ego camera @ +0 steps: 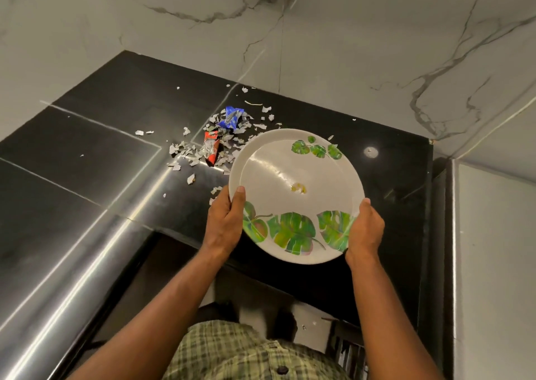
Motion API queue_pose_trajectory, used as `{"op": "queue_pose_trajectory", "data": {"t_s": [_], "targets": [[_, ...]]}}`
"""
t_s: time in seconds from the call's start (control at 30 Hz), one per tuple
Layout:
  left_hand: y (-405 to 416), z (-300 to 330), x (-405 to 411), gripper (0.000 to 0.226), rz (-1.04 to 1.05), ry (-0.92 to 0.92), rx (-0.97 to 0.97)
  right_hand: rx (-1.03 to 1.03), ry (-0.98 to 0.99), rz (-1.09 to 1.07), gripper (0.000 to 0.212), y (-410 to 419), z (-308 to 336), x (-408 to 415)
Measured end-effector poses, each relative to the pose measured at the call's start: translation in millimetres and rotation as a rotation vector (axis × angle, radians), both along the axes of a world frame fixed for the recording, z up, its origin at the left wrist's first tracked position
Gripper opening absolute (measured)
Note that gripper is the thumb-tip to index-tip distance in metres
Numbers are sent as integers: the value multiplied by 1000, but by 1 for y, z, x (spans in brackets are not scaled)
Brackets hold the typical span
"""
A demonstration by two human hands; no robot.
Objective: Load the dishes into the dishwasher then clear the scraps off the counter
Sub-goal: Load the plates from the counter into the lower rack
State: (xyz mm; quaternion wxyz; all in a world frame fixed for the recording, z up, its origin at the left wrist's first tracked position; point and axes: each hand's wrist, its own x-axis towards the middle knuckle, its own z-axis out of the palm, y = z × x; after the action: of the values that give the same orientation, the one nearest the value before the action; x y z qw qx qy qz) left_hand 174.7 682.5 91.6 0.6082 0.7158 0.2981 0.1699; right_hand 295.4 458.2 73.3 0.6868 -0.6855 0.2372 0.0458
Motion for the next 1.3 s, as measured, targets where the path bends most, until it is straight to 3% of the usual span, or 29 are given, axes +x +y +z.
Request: {"op": "queue_pose_trajectory", "data": {"t_s": [0.23,0.53,0.73,0.97,1.3], "targets": [[-15,10,-5,29,-74,7,-127,-17,2,-56,36,-16,12,-23],[-62,15,-13,21,-159,-105,-343,-199,31,-202,37,-65,8,-89],[-100,-7,-28,23,-308,-17,-371,-321,91,-391,33,-116,-11,-156],[-140,-2,-40,19,-478,-35,-373,-292,101,-553,29,-152,-11,-202],[-202,14,-47,18,-589,-32,-317,-209,18,-584,20,-210,-12,-228]]}}
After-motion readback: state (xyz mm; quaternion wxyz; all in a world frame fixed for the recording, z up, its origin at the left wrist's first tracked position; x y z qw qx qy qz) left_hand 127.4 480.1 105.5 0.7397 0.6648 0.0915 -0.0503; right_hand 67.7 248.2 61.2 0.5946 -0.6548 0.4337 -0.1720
